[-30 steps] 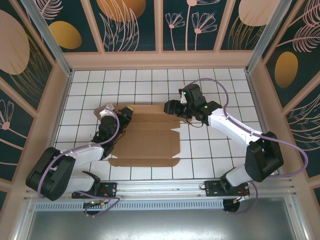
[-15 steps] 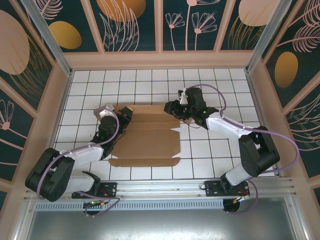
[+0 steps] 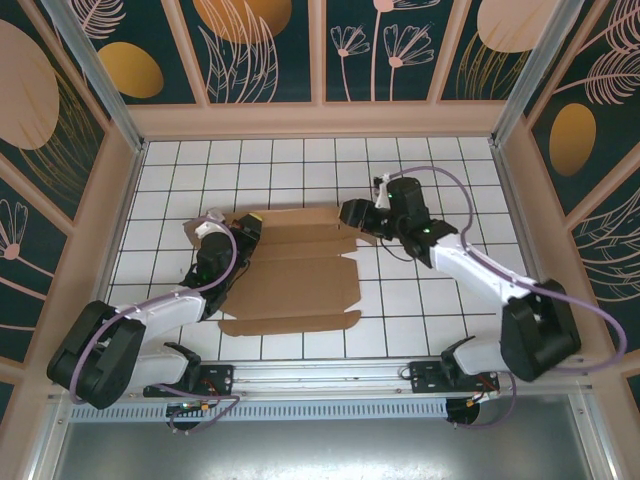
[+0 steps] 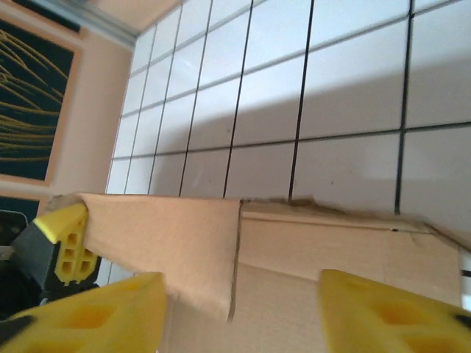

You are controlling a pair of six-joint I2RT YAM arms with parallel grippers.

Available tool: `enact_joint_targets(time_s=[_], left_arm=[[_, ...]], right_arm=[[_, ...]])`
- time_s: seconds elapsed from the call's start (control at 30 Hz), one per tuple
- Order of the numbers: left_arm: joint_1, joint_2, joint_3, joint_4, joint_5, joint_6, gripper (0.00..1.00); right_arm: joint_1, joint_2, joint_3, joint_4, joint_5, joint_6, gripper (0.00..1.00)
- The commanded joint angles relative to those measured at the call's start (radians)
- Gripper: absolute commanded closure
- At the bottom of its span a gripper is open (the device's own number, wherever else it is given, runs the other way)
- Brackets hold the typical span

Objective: Fold the paper box

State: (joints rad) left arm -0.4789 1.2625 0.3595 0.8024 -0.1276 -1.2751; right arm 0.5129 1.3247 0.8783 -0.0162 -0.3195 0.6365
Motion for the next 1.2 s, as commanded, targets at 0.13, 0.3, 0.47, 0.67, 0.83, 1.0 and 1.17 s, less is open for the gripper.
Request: enact_joint_targets(time_s=[0.13,0.3,0.47,0.67,0.83,1.0,1.17], left_arm=[[0.001,0.004,0.002,-0.098,-0.062,-0.011,1.0],[0.0,0.003,0.015,-0.117,-0.059,-0.005,1.0],[0.0,0.0,0.036,-0.149,-0.075,0.013,1.0],[0.0,0.023,0.051,-0.149,-0.06,0.024,1.0],[0.0,0.029,0.06,-0.144,-0.042,0.048,1.0],[0.0,0.025,0.065,-0.141,-0.041,0.067,1.0],[0.0,0.03,0.061,-0.128,-0.032,0.072,1.0]], right_arm=[[0.067,-0.052,-0.116,-0.104,0.16,-0.05,0.8],[0.143,0.074,-0.093,-0.05,0.179,0.002,0.82],[0.144,0.206,-0.093,0.142,0.097,0.099,0.8],[0.117,0.349,-0.045,0.228,0.139,0.112,0.78],[0.085,0.398,-0.023,0.218,0.183,0.065,0.75],[0.066,0.407,-0.018,0.171,0.228,0.024,0.65],[0.061,0.427,-0.008,0.117,0.276,0.003,0.48]])
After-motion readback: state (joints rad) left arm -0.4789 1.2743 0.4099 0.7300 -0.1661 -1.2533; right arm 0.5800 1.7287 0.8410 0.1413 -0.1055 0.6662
